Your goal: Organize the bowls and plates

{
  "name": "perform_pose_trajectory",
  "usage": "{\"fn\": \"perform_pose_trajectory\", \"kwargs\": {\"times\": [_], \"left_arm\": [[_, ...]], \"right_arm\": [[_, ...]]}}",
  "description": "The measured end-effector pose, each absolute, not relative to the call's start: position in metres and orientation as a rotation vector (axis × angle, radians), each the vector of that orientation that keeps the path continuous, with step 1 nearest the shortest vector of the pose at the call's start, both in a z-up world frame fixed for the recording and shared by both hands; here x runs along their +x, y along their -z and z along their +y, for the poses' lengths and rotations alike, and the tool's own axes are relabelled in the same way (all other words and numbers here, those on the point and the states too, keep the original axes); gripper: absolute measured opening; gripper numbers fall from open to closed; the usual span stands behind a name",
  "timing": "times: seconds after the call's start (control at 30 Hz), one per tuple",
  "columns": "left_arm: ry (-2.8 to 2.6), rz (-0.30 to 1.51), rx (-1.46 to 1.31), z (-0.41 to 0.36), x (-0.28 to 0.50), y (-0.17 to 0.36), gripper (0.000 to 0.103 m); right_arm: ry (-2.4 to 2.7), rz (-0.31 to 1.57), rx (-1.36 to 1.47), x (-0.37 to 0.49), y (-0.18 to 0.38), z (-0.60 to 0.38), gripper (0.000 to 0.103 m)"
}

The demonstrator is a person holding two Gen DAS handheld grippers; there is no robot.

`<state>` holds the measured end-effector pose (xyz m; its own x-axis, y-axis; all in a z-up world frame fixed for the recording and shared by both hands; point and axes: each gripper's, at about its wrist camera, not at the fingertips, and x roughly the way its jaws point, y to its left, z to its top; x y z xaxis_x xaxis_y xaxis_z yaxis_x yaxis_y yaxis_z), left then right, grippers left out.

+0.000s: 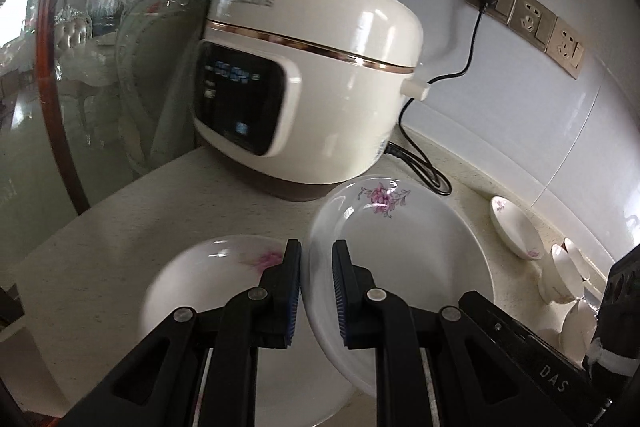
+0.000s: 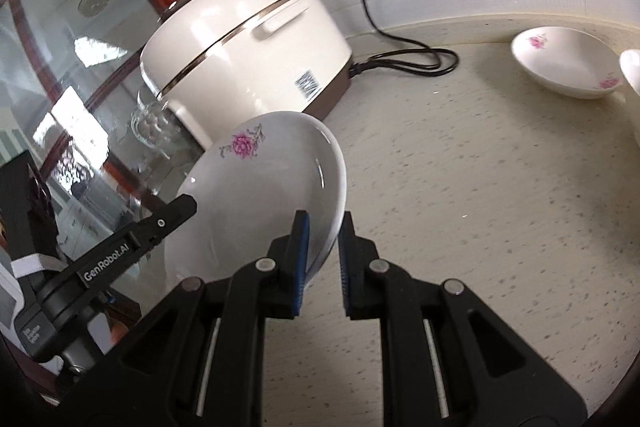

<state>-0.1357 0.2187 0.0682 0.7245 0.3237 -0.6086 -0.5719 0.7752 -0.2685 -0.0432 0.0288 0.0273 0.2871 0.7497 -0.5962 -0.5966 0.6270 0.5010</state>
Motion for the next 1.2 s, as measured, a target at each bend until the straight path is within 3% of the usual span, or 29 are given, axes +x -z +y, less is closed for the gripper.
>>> {"fn": "perform_pose_trajectory", "kwargs": {"times": [1.2], "left_arm": [[-0.624,0.661,-0.443,0.266,-0.182,-0.029,0.016]], "right_arm": [[-1.07,0.855,-0.072,-0.106,-0.016,0.094,0.022]]}}
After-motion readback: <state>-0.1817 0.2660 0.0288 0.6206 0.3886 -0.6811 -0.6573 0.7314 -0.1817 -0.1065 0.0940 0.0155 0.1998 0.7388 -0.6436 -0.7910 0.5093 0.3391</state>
